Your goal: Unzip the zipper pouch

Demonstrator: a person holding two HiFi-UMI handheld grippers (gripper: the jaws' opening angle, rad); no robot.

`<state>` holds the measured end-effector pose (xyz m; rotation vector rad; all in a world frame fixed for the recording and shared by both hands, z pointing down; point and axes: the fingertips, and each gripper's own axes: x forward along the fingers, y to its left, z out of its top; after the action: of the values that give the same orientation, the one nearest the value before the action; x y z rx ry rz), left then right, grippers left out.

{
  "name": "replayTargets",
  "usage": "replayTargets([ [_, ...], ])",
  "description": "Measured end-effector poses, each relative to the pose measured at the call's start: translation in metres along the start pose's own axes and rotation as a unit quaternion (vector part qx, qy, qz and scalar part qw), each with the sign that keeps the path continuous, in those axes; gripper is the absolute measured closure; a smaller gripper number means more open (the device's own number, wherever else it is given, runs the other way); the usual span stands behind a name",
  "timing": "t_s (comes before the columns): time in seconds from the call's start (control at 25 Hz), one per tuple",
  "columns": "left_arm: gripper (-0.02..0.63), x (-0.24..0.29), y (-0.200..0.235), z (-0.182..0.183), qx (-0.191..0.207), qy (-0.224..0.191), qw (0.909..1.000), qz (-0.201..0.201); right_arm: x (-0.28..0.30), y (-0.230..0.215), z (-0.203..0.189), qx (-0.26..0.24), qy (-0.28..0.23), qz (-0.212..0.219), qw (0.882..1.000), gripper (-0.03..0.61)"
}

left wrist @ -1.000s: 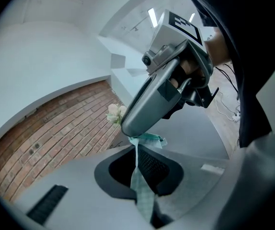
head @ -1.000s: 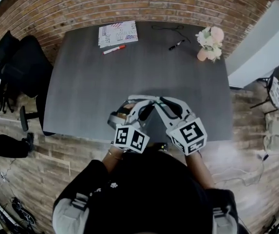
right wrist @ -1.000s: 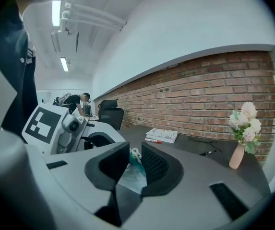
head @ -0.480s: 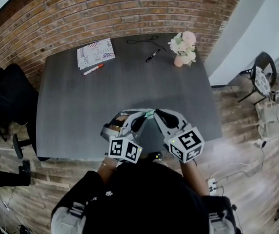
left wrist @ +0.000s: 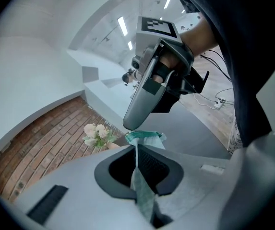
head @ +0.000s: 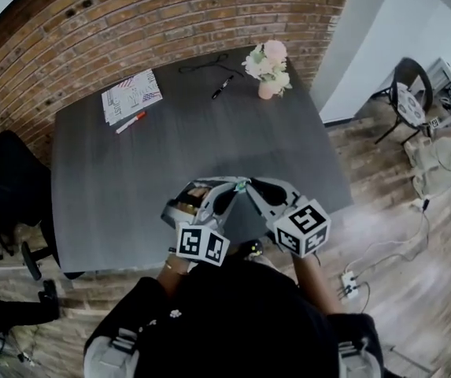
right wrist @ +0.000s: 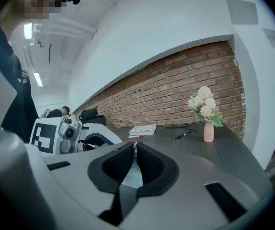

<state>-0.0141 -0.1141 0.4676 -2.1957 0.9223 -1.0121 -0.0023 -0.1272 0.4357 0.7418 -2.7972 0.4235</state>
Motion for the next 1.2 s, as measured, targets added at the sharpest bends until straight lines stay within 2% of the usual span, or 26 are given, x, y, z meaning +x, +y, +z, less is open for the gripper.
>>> replayTargets([
  [0.16, 0.606, 0.005, -0.004, 0.008, -0.006, -0.014, 0.9999, -0.008, -0.009, -0.003, -0.001, -0.001, -0.003, -0.017, 1.000, 0.572],
  [0.6, 0.607, 0.009, 0.003, 0.020, -0.067, -0.043, 0.9967, -0.015, -0.021, -0.016, 0.003, -0.038, -0.003, -0.071, 0.997, 0.577],
  [0.92, 0.607, 0.012, 0.001, 0.022, -0.074, -0.054, 0.9955, -0.024, -0.022, -0.023, 0.003, -0.049, -0.012, -0.090, 0.995, 0.577],
  [1.2, 0.606, 0.015, -0.002, 0.022, -0.076, -0.055, 0.9950, -0.032, -0.023, -0.027, -0.005, -0.034, -0.004, -0.098, 0.995, 0.577],
])
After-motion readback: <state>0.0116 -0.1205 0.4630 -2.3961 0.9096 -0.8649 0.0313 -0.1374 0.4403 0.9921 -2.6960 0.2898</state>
